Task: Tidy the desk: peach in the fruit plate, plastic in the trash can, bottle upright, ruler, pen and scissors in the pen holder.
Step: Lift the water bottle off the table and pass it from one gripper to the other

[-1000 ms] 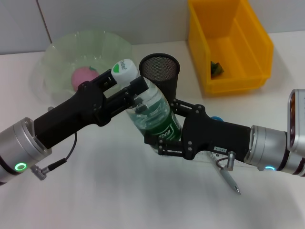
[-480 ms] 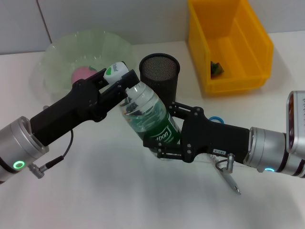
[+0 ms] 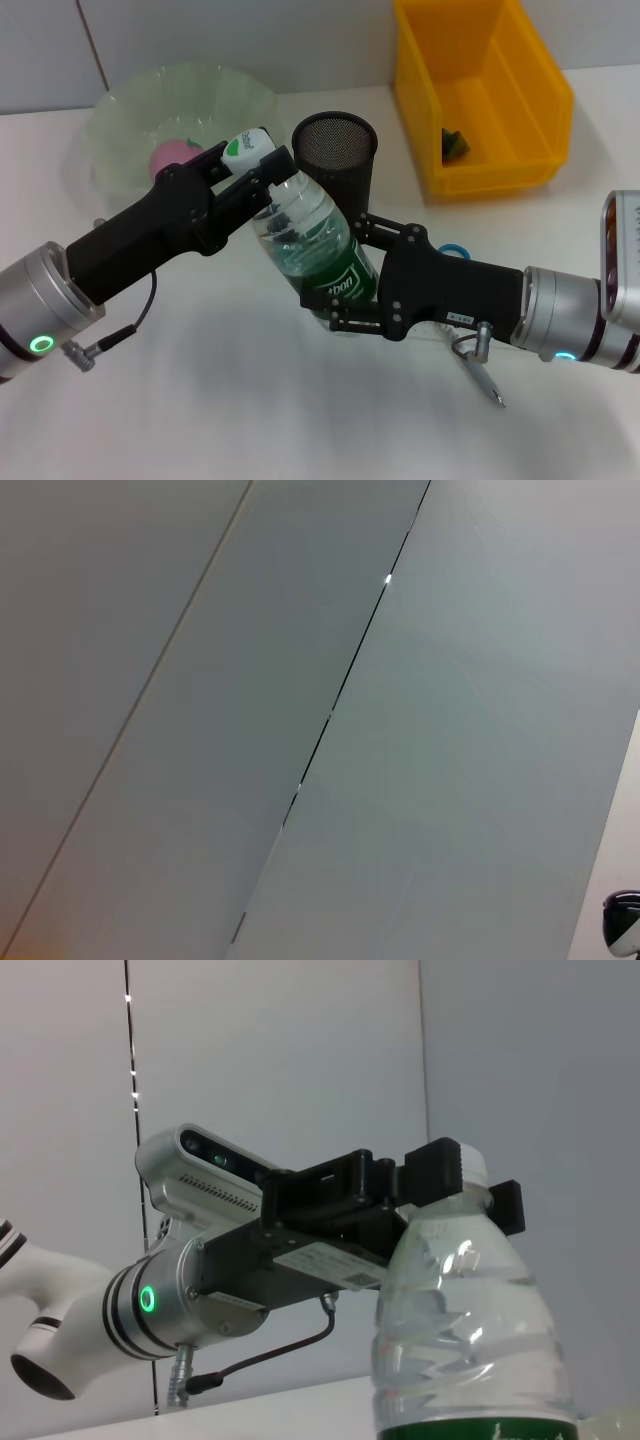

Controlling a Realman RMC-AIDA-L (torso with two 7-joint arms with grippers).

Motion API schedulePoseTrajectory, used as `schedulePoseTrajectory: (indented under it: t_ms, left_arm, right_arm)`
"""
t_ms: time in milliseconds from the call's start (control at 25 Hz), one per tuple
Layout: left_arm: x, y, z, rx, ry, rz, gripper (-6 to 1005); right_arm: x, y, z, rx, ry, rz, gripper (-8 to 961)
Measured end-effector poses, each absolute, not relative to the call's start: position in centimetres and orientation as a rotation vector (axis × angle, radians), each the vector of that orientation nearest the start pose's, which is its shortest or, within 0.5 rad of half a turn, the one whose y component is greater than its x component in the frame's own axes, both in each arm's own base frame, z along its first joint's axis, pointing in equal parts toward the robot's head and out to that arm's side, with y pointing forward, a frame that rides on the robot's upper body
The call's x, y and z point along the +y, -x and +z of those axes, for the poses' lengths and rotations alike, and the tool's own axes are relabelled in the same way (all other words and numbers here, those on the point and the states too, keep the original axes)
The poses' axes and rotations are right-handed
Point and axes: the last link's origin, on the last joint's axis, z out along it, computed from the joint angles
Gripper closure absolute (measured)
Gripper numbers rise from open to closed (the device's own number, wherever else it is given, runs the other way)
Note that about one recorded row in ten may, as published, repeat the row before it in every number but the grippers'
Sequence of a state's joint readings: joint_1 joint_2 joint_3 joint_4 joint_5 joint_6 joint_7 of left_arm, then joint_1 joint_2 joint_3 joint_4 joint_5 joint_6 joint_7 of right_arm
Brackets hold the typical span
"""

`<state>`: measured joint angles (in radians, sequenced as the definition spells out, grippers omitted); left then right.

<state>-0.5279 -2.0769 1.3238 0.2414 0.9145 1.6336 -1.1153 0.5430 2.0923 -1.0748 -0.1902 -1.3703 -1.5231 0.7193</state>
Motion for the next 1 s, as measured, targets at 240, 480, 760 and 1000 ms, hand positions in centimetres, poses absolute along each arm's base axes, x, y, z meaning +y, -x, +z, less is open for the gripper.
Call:
schedulePoseTrajectory:
  t_ms: [240,480,760,1000]
  left_arm:
    - [30.65,21.2,-3.57,-0.663,2.419,-1.525,565]
    - [30.67,21.12,-3.5,-0.659,2.417,-1.532,565]
    - [30.63,21.18,-3.39,-0.659,2.408,-1.539,566]
    - [30.6,21.23,-3.37,-0.656,2.405,-1.539,566]
  right_arm:
    - [29.41,-23.89,-6.96,0.243,2.593,1.066,179]
    - [29.38,-24.07,-7.11,0.26,2.593,1.055,180]
    - [29.37,-24.16,-7.37,0.286,2.598,1.046,161]
    - [29.19,-24.24,-7.24,0.297,2.59,1.062,144]
